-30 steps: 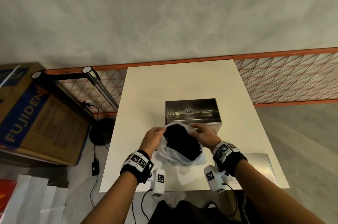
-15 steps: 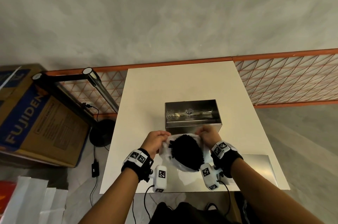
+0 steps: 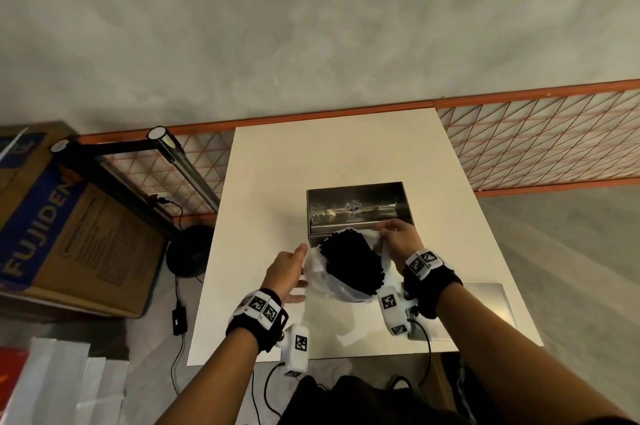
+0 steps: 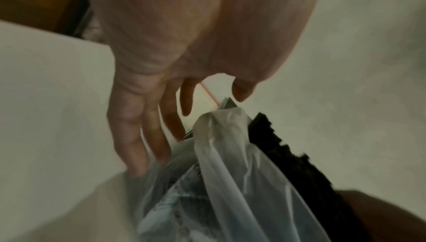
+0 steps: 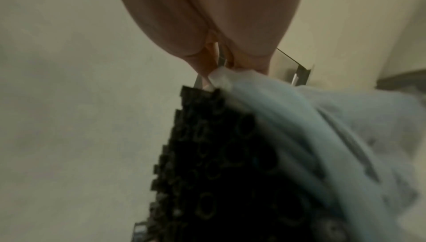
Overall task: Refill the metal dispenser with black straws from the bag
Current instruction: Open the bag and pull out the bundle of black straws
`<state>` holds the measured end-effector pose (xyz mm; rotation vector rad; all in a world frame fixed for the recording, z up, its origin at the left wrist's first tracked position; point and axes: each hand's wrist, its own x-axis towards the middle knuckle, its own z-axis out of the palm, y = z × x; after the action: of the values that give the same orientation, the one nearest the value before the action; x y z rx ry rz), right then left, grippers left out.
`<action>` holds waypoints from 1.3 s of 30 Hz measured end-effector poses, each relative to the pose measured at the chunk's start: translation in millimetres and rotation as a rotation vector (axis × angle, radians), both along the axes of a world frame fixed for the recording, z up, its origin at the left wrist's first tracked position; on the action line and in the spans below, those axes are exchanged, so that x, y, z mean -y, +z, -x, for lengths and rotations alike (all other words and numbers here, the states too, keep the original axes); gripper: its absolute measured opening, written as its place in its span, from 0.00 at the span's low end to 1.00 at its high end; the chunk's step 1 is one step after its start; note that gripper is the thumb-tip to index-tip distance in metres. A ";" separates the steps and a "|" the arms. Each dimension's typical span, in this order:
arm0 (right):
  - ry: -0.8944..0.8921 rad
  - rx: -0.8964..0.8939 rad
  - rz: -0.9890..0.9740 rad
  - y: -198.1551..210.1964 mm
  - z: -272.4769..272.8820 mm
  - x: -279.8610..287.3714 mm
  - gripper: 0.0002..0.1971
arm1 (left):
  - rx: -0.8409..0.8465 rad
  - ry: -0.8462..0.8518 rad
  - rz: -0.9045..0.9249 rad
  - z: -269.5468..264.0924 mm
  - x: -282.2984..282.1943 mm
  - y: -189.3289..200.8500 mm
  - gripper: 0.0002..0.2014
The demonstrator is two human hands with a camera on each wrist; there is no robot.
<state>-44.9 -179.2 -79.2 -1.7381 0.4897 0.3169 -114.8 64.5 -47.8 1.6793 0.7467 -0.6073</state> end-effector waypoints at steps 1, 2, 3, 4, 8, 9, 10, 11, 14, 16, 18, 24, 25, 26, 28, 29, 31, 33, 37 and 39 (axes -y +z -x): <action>-0.043 -0.012 -0.038 1.6 -0.3 -1.1 0.10 | -0.029 -0.065 -0.026 4.2 2.3 4.2 0.30; -0.072 -0.028 -0.093 6.2 2.0 -3.1 0.10 | -0.059 -0.125 -0.028 8.5 5.1 7.4 0.36; -0.085 -0.037 -0.169 10.4 4.8 -5.9 0.10 | -0.089 -0.180 -0.008 12.1 8.2 8.8 0.40; -0.072 -0.049 -0.238 16.1 8.6 -7.8 0.09 | -0.113 -0.226 0.033 15.7 11.7 9.3 0.44; 0.121 -0.057 -0.333 21.3 19.7 -6.2 0.10 | -0.090 -0.157 0.337 21.5 20.9 -2.1 0.39; 0.161 -0.037 -0.283 19.5 21.2 -3.8 0.11 | -0.069 -0.100 0.380 20.2 21.1 -7.3 0.36; 0.196 -0.016 -0.182 21.1 23.3 -1.8 0.13 | -0.048 -0.039 0.404 18.1 20.3 -10.4 0.32; 0.241 0.003 -0.059 19.6 24.4 1.8 0.14 | -0.035 0.026 0.418 15.6 18.5 -13.6 0.29; 0.277 -0.107 0.281 27.1 34.6 13.1 0.15 | -0.019 0.140 0.450 11.1 14.5 -13.8 0.21; 0.274 -0.256 0.218 34.3 41.0 15.0 0.14 | -0.009 0.148 0.450 11.5 16.2 -8.8 0.16; 0.283 -0.318 0.082 36.9 43.2 12.5 0.12 | 0.005 0.132 0.438 10.9 19.4 -7.1 0.14; 0.217 -0.224 -0.131 36.9 44.0 5.8 0.19 | 0.065 0.071 0.479 11.2 34.7 5.0 0.27; 0.177 -0.222 -0.218 37.3 44.9 8.1 0.22 | 0.062 0.105 0.518 11.5 33.0 4.9 0.28; 0.124 -0.233 -0.316 37.3 45.7 11.0 0.23 | 0.055 0.164 0.558 11.6 29.5 3.0 0.26; 0.032 -0.260 -0.422 32.4 45.4 17.6 0.22 | 0.032 0.249 0.557 12.1 22.2 -1.2 0.16; -0.002 -0.276 -0.416 27.3 44.9 20.3 0.21 | 0.011 0.253 0.498 13.2 19.9 -2.2 0.13; -0.020 -0.318 -0.328 20.0 45.0 20.0 0.21 | -0.021 0.153 0.338 16.2 18.7 -4.4 0.13; 0.016 -0.329 -0.240 15.7 46.7 15.5 0.22 | -0.039 0.044 0.211 19.4 22.3 -3.7 0.19; 0.051 -0.320 -0.186 18.8 48.5 9.1 0.21 | -0.053 0.001 0.181 26.4 24.8 -6.4 0.25; 0.066 -0.320 -0.227 20.3 51.5 5.6 0.22 | -0.041 -0.042 0.209 29.2 25.0 -7.6 0.33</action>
<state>-96.4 -184.7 -58.9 -1.4900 0.6018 0.6786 -144.0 39.5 -55.4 1.4967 0.6551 -0.7255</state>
